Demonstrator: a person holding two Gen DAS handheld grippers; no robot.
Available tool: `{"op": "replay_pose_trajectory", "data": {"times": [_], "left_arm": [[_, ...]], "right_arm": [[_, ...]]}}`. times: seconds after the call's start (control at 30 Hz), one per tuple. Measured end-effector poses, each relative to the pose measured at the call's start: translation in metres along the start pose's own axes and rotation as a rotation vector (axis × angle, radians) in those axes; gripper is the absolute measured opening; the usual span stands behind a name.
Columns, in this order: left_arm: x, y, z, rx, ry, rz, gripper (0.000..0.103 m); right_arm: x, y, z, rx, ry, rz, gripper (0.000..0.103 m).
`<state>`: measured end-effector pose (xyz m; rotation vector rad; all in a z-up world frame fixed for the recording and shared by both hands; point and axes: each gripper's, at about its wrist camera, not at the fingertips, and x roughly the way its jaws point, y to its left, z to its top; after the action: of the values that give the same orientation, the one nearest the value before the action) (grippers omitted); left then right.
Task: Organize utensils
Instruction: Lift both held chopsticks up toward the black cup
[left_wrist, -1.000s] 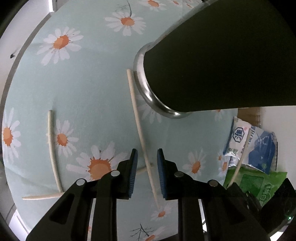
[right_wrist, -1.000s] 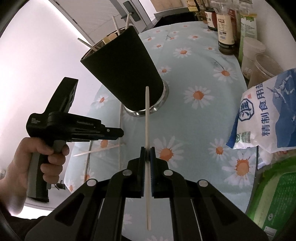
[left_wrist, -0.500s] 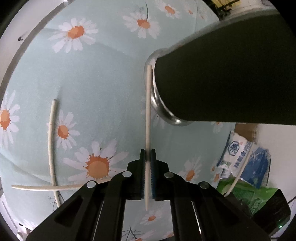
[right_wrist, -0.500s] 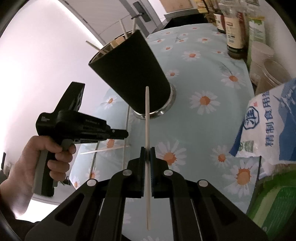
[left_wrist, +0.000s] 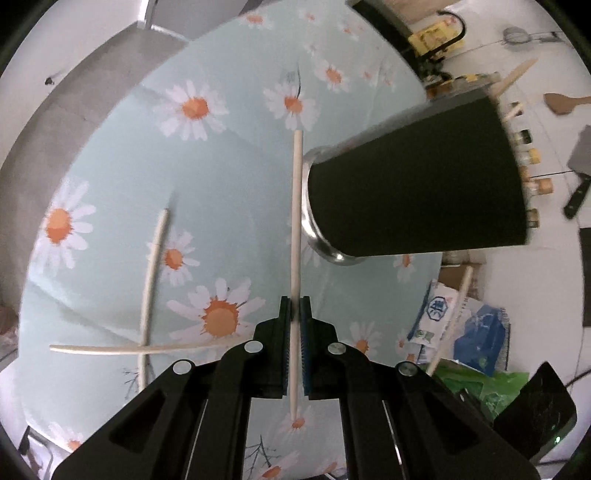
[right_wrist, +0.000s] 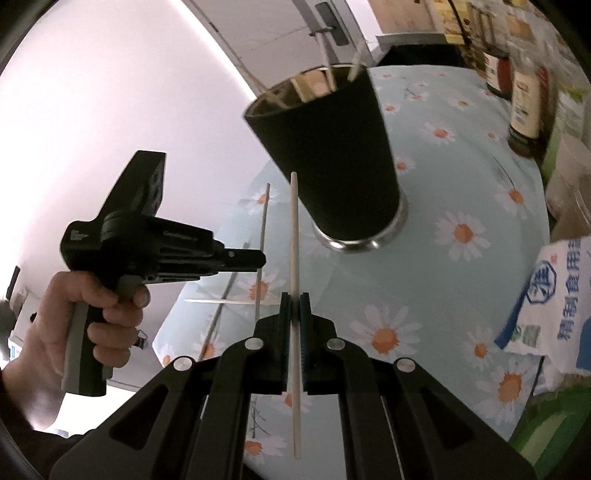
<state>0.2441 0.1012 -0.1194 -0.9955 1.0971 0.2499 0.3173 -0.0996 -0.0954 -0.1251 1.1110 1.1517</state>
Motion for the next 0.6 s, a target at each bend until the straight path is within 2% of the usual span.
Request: {"op": "replay_pose_trajectory", "data": {"times": [0.2,0.33,0.47,0.6], "left_arm": [[-0.032,0.004,-0.005,0.039,-0.073,-0.037,0.004],[-0.056,-0.005,-0.009,0.122,-0.145,-0.054,0.004],[-0.077,-0.017,-0.010,0.219,-0.198,-0.077,0.004],[-0.099,-0.030,-0.007,0.326,-0.251,-0.103,0.004]], "right_arm": [[0.000,0.019,0.007,-0.043,-0.026,0.001,0.005],[-0.003,0.031,0.011,-0.054,-0.062,-0.009,0.005],[-0.013,0.042,0.017,-0.061,-0.141,-0.031,0.005],[-0.027,0.050,0.026,-0.060,-0.258,-0.044,0.005]]}}
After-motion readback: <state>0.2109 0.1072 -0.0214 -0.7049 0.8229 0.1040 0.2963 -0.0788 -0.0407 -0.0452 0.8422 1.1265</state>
